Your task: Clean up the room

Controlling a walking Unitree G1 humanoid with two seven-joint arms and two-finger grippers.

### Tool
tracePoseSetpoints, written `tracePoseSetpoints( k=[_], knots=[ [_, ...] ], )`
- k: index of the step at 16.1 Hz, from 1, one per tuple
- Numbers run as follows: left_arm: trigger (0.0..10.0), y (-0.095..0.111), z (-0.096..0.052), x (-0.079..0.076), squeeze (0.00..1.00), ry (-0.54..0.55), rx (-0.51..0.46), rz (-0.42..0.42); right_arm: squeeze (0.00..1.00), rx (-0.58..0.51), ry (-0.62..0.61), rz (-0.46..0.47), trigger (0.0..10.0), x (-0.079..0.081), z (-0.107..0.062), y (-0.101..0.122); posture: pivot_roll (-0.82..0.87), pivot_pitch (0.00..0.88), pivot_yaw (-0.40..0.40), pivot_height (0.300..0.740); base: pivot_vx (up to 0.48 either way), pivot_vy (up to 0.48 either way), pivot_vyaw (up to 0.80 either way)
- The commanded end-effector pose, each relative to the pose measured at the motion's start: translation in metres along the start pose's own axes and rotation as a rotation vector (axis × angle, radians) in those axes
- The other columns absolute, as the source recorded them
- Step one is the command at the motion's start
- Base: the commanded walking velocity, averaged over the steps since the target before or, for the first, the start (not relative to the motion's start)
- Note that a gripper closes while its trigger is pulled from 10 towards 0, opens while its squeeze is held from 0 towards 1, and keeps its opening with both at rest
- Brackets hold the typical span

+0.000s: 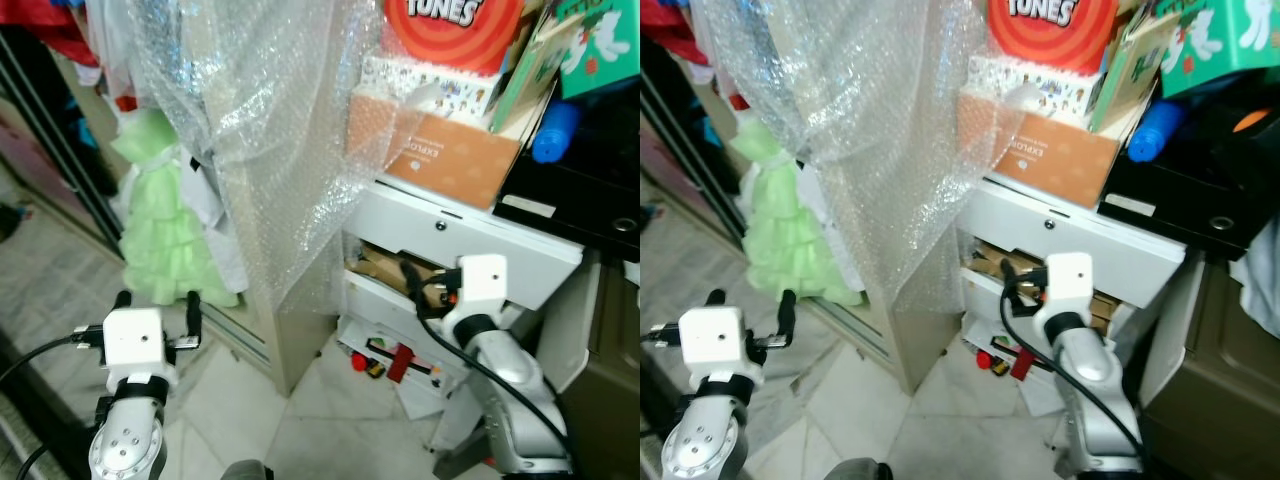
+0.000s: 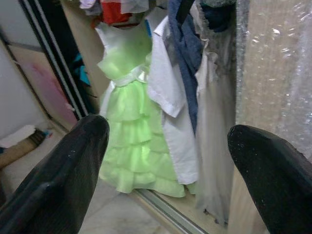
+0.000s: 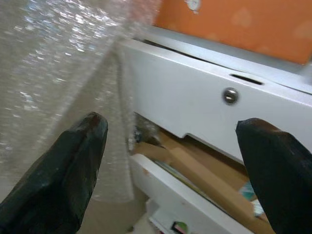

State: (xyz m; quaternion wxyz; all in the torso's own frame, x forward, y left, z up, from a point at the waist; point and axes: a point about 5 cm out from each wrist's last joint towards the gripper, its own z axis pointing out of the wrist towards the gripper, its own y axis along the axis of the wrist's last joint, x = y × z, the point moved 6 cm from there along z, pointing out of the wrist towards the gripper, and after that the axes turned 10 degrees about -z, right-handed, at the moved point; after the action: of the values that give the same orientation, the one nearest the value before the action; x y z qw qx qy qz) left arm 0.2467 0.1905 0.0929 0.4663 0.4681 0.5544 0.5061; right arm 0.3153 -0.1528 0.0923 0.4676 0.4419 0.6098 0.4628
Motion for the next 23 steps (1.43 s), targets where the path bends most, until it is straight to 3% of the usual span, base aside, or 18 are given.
tracePoseSetpoints(
  k=[1,3,7,13,17,23],
  knots=[
    [10.0,0.007,0.001,-0.007,0.00,-0.033,-0.022,-0.009,0.00,-0.026,0.002,-0.003,10.0,-0.001,0.002,0.009,-0.08,0.000,0.015,0.740,0.000,0.000,0.00],
    [10.0,0.011,0.005,-0.015,0.00,-0.065,-0.036,-0.007,0.00,-0.042,0.022,-0.015,10.0,0.006,0.006,0.015,-0.07,0.000,0.011,0.740,0.000,0.000,0.00],
    [10.0,0.013,0.006,-0.012,0.00,-0.038,-0.055,0.026,0.00,-0.037,0.038,-0.010,10.0,0.009,0.011,0.014,-0.05,0.000,-0.005,0.740,0.000,0.000,0.00],
    [10.0,0.016,-0.002,-0.010,0.00,0.008,-0.074,-0.029,0.00,-0.040,0.132,-0.036,10.0,0.024,0.027,0.018,0.03,0.000,-0.084,0.740,0.000,0.000,0.00],
    [10.0,0.022,0.002,-0.012,0.00,0.062,-0.097,-0.008,0.00,-0.053,0.170,-0.063,10.0,0.029,0.038,0.022,0.09,0.000,-0.122,0.740,0.000,0.000,0.00],
    [10.0,0.020,0.007,-0.025,0.00,0.003,-0.095,0.040,0.00,-0.069,0.141,-0.077,10.0,0.023,0.039,0.024,0.04,0.000,-0.086,0.740,0.000,0.000,0.00]
  ],
)
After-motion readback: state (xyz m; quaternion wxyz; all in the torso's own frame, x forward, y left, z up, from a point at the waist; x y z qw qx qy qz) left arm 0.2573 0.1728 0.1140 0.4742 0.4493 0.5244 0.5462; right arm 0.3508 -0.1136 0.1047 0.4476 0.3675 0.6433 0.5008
